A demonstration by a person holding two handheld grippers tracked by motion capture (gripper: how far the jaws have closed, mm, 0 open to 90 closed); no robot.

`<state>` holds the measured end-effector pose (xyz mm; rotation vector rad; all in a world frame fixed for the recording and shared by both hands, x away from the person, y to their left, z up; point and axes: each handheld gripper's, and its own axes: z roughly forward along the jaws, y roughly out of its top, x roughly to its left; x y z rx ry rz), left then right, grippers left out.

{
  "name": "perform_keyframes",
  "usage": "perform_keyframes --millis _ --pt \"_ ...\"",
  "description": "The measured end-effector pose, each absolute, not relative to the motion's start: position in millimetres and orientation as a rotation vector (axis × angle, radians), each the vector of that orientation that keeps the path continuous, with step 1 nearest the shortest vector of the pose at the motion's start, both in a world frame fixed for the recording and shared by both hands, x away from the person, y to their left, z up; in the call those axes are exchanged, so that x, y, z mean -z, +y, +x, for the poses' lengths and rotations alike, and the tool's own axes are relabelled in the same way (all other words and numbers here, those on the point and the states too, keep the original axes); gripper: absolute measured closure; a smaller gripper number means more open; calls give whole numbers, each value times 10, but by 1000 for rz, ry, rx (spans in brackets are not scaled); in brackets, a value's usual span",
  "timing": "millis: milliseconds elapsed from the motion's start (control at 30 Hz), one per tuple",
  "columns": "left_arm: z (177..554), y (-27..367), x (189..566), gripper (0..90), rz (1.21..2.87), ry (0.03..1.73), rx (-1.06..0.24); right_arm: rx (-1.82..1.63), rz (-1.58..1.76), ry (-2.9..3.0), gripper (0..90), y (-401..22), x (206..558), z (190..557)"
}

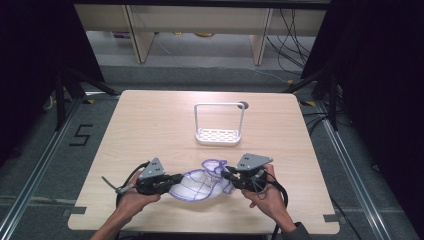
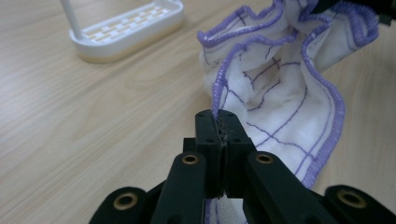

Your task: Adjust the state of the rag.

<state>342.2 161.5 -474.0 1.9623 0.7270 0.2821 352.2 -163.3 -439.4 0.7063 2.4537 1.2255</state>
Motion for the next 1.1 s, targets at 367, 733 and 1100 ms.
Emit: perform_keyframes --millis 367,733,1100 --pt "3182 1924 5052 872 2008 842 -232 -1104 868 2561 712 -1962 4767 3546" --pt "3151 1987 5118 857 2036 865 -239 -1049 896 2584 552 -2085 4778 3326" --pt "3165 2001 5127 843 2033 879 -259 -1089 936 2534 464 -2279 4503 3067"
